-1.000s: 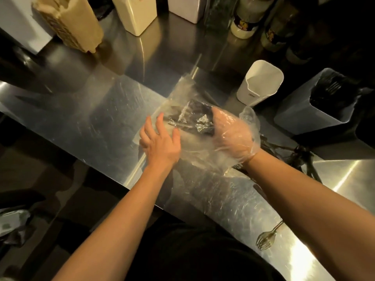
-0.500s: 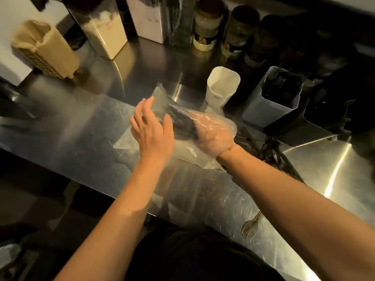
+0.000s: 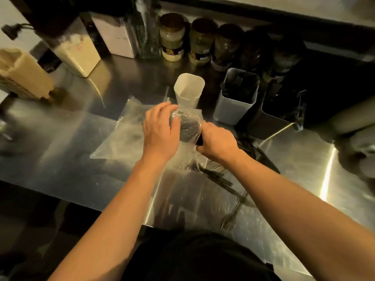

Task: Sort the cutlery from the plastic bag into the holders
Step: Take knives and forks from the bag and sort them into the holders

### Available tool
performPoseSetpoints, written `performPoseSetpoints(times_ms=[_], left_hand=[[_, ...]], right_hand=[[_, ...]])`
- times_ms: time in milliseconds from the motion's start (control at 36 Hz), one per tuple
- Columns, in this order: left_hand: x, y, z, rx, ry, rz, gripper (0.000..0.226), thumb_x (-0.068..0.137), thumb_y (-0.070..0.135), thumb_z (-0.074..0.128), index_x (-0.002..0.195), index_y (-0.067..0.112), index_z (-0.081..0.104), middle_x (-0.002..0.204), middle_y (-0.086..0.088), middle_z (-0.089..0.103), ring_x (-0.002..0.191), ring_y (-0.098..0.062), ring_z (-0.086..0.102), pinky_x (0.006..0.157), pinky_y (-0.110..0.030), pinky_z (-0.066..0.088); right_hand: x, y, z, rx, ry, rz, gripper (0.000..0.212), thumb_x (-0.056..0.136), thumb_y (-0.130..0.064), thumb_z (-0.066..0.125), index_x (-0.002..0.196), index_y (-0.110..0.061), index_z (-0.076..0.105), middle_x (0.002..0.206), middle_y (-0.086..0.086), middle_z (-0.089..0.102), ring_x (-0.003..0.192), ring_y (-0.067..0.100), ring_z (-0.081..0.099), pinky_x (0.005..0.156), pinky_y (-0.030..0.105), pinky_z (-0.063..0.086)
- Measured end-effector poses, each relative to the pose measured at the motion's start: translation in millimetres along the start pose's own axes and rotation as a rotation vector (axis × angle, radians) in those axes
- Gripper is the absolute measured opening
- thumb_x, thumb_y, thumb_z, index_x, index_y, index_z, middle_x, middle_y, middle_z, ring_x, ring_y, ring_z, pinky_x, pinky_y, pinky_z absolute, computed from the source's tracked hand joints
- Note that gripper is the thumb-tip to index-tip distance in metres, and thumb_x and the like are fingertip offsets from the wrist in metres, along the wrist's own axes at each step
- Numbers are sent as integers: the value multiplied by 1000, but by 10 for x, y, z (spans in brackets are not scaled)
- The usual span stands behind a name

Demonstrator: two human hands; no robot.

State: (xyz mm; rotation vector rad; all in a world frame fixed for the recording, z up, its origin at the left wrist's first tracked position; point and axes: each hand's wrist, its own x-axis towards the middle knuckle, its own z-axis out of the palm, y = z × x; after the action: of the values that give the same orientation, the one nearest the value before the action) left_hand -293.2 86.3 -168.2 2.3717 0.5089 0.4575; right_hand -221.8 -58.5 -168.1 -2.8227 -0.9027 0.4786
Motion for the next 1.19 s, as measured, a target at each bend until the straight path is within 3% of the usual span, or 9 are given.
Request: performPoseSetpoints(times_ms=[167,389,472,583,750,944,1056,1139,1194], left_hand=[[59,289,135,-76,25,7,42,96,33,38,124,13,62,129,-4,59,123,-22,49,103,-21,27],[290,641,83,-410,131,-247,26,102,22,41,118,18,61,116,5,62,108,-10,57,91,-22,46],[366,737,86,-405,137,-266,20,100,27,41,111,29,59,118,4,65,110,-12,59,87,-20,45],[397,849,101,-335,122,-283,21,97,33,39,98,41,58,113,9,68,110,-12,60,94,-32,47],[329,1070,215,-292,3,-234,27,100,27,40,85,36,62,102,4,71,98,-14,65,86,-32,51],[258,1139,287,-176,-151,-233,37,104,36,33,103,22,67,105,-2,67,98,-18,61,78,-30,44],[217,1215,330,-445,-206,-352,41,98,56,34,107,34,67,111,1,71,106,-16,66,99,-38,49],[170,1323,402,-721,-251,-441,38,101,50,46,123,23,61,113,-4,73,106,-17,69,92,-31,55],[157,1410,430,-887,-274,-464,38,105,39,47,134,16,51,113,-8,74,102,-22,69,87,-37,54]], right_hand=[[-233,366,-124,49,39,-3,67,82,-41,72,139,-25,39,122,4,62,96,31,67,72,40,51],[-499,798,-255,172,114,-14,63,81,-38,70,137,-33,40,121,-1,63,97,29,67,77,41,53],[-579,922,-282,205,134,-6,66,82,-40,71,139,-33,39,123,-3,62,99,28,66,80,42,54],[-661,1086,-313,230,158,10,67,81,-38,72,138,-35,37,120,-4,61,99,28,66,80,43,55],[-774,1331,-377,277,157,33,72,80,-35,75,142,-31,37,124,-2,60,106,27,63,87,41,53],[-855,1451,-386,369,193,121,76,82,-31,71,148,-31,34,134,-6,58,116,23,60,91,38,49],[-875,1431,-382,444,208,128,70,83,-28,71,144,-33,38,128,-10,61,114,18,59,87,32,45],[-868,1362,-390,499,222,133,69,82,-28,73,142,-33,40,124,-11,62,112,16,60,89,32,47],[-858,1303,-381,545,228,141,70,81,-27,74,142,-34,40,121,-12,63,111,16,61,94,38,51]])
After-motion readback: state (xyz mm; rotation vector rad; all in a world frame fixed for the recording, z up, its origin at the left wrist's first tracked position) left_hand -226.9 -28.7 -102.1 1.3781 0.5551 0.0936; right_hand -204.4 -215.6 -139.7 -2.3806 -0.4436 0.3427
